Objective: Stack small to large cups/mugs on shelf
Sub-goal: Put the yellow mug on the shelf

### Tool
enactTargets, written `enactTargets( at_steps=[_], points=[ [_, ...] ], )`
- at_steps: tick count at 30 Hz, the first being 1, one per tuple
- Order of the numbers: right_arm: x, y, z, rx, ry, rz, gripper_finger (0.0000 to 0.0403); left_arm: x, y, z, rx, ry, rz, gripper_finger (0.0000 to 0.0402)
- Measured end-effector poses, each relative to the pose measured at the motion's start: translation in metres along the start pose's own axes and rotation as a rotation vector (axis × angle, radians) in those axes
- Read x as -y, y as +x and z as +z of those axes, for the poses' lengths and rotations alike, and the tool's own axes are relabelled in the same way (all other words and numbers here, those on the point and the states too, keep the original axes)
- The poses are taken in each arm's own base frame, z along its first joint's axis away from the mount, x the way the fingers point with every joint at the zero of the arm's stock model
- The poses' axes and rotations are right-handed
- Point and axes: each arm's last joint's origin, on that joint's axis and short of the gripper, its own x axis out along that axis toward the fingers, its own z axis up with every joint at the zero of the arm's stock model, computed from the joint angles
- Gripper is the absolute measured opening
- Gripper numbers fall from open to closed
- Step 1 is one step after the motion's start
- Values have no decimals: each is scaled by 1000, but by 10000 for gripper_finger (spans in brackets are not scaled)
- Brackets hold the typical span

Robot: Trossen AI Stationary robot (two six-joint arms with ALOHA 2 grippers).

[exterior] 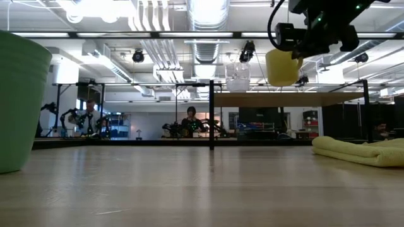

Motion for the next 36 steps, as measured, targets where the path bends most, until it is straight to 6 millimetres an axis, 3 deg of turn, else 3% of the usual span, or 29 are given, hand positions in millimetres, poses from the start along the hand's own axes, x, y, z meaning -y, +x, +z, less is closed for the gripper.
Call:
enactTargets(
  at_steps=[36],
  points=[
    [-11,22,-27,-19,18,-51,42,0,1,0,1,10,0,105]
  ],
)
